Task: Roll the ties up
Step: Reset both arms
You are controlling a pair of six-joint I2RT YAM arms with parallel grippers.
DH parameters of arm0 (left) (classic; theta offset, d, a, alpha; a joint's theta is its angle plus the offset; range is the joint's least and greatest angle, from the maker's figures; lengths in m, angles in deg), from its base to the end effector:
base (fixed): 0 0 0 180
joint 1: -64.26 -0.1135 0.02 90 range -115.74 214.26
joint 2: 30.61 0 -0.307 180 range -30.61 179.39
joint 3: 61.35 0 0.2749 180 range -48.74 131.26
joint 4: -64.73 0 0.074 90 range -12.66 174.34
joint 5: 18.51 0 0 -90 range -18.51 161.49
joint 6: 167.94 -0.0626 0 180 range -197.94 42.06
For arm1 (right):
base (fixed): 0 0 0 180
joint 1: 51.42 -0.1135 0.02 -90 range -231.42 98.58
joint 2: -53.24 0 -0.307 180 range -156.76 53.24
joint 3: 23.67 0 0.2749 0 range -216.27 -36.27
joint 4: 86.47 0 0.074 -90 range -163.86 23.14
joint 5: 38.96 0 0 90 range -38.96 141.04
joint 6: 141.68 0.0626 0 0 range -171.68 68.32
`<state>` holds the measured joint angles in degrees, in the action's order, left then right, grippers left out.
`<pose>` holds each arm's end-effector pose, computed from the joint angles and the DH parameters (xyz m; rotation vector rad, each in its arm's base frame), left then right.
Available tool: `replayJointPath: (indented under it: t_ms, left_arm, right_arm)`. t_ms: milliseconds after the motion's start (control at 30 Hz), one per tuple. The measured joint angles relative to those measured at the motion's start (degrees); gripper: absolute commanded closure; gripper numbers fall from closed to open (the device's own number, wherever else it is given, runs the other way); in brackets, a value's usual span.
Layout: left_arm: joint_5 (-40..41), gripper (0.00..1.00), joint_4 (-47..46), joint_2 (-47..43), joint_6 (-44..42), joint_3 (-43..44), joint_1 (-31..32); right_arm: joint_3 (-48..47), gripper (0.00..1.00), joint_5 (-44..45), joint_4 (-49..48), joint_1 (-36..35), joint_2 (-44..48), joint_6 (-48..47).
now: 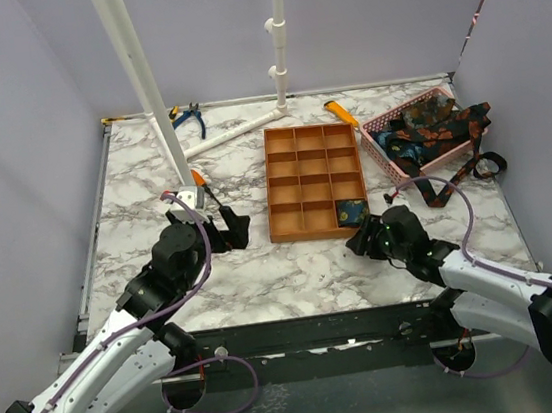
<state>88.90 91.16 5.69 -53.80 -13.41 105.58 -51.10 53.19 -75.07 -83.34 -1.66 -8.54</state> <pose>0.1409 -0.0989 0.3166 0.0601 1.8482 -0.5283 0.1656 0.1004 0.1522 0.2490 2.3203 0.6453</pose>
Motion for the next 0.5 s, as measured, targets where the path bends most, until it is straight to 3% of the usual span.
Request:
replayJointPath:
  t_ms: [500]
  left_arm:
    - [1.3, 0.01, 1.9, -2.2, 0.0, -1.4, 0.0]
  right_arm:
    - [-6.7, 0.48, 2.4, -7.4, 0.0, -14.8, -4.0]
